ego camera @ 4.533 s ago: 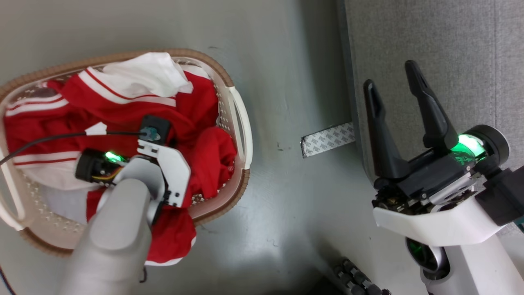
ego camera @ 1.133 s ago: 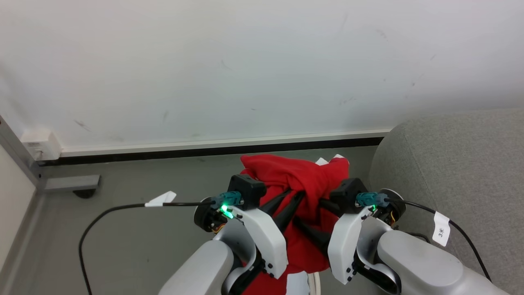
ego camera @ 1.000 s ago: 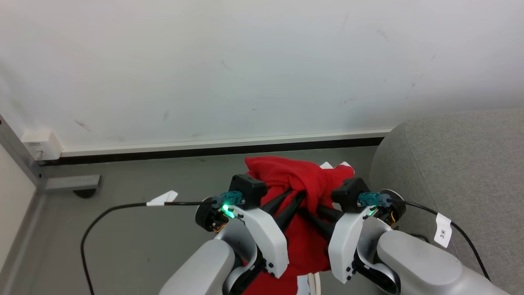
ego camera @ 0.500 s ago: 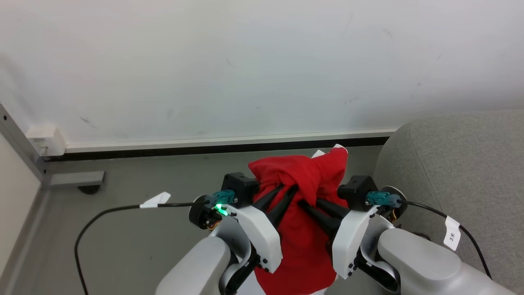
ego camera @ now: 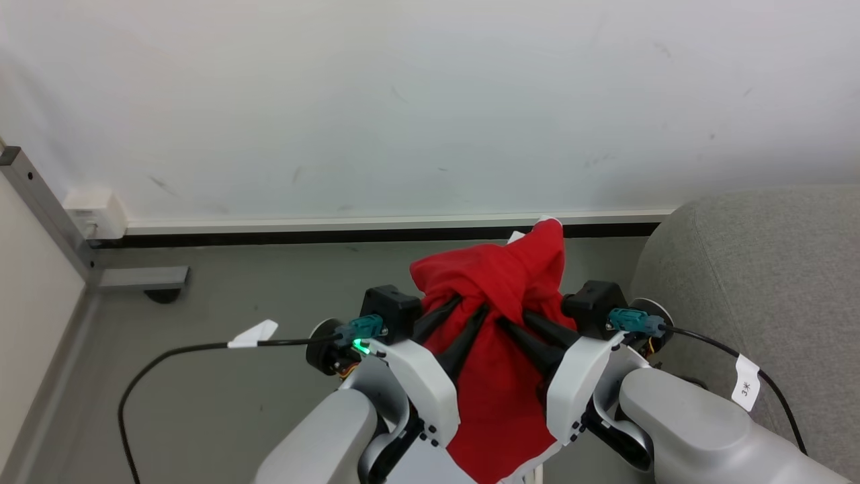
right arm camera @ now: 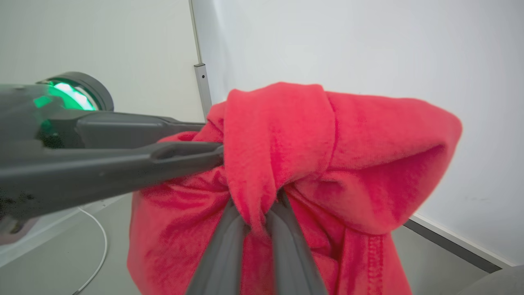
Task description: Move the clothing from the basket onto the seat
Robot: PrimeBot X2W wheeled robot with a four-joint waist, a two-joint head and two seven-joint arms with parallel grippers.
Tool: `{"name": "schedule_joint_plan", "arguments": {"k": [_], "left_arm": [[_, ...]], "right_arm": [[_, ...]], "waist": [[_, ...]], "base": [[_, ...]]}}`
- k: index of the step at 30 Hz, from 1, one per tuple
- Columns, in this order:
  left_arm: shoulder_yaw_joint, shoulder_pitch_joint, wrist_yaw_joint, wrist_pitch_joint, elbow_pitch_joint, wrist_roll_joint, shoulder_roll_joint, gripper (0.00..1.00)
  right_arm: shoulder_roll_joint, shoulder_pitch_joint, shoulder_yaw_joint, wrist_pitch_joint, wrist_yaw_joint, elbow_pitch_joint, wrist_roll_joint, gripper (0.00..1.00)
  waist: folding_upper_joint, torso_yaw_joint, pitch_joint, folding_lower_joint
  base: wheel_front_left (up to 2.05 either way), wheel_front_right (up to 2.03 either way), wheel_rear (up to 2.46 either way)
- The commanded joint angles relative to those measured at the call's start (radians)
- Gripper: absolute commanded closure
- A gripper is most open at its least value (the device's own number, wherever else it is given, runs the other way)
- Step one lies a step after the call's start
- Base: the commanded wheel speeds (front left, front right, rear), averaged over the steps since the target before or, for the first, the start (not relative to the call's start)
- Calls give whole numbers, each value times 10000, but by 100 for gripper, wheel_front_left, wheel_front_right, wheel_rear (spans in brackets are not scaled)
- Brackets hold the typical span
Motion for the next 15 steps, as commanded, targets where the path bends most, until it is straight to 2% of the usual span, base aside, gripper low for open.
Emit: {"name": "schedule_joint_plan", "arguments": {"k": [1, 2, 6, 7, 15], "left_arm": [[-47, -11, 35, -6, 61, 39, 65, 49], [-49, -6, 69, -32, 47, 41, 63, 30], [-83, 73, 138, -95, -84, 88, 116, 3], [-97, 97, 166, -100, -122, 112, 145, 0], [-73, 400, 414, -274, -652, 109, 333, 0]], "right_arm": [[11, -194, -49, -163, -25, 75, 122, 100], [19, -196, -47, -210, -25, 112, 129, 100], [-12, -175, -28, -273, -25, 203, 193, 100], [-30, -173, -27, -287, -25, 219, 209, 100], [-175, -109, -59, -377, -25, 320, 335, 100]], "waist": [[0, 53, 7, -1], [0, 78, 9, -1], [0, 180, 26, -1], [0, 205, 29, -1], [0, 361, 37, -1]], "base": [[0, 0, 0], [0, 0, 0], [0, 0, 0], [0, 0, 0], [0, 0, 0]]}}
